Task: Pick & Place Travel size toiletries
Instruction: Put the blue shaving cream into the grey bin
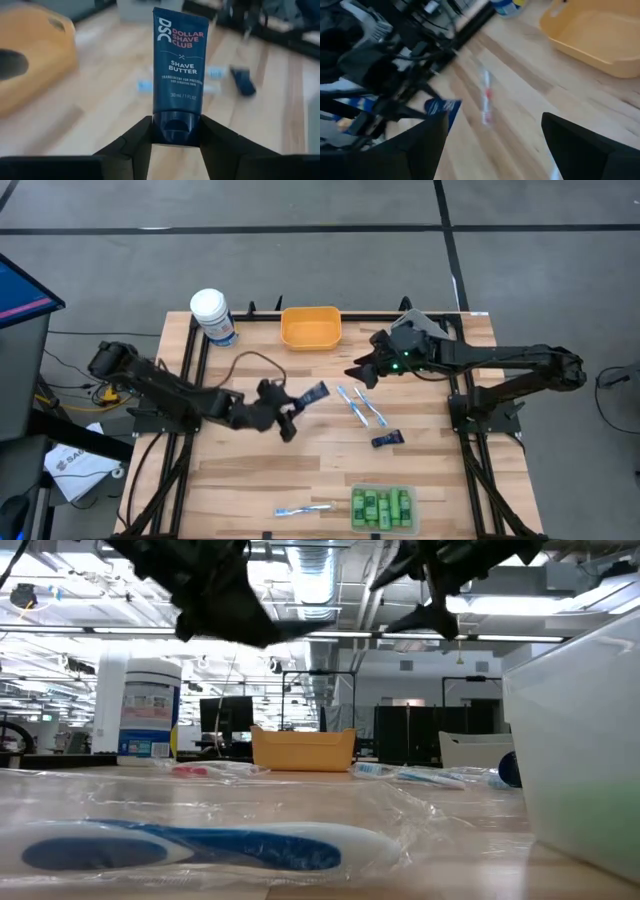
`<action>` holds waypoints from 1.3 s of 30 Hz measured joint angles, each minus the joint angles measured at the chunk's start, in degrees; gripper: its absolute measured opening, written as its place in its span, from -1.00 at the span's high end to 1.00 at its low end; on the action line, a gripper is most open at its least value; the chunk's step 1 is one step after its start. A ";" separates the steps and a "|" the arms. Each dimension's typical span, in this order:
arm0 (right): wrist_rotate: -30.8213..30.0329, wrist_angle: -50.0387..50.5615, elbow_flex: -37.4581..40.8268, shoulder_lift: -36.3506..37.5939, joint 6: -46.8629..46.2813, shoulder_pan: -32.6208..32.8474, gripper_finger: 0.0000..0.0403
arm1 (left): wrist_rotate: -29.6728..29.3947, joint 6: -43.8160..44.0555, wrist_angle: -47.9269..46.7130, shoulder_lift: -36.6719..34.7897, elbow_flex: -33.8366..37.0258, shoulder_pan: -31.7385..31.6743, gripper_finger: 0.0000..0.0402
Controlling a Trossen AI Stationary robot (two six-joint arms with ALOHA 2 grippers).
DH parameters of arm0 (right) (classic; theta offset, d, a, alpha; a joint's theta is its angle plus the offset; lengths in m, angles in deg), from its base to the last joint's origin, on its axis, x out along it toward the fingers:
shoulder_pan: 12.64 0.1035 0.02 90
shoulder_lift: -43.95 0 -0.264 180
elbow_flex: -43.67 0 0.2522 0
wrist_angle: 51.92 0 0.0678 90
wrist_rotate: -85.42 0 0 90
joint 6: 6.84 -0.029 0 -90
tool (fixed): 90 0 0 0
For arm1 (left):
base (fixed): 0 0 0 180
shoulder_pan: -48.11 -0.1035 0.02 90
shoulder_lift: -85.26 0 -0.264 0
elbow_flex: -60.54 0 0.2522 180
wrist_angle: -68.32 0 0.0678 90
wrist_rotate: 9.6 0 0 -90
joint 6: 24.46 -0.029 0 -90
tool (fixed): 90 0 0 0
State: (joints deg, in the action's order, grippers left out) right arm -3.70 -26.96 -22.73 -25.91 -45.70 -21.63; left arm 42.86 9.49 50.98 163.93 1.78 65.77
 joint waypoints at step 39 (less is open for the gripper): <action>14.22 -23.09 -1.87 -12.79 -9.44 -2.70 -0.54 | 1.58 -15.93 8.55 -3.57 -0.02 -6.87 0.30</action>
State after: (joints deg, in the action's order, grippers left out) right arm 10.52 -50.05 -24.60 -38.71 -55.14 -24.33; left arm 44.44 -6.44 59.53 160.35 1.76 58.90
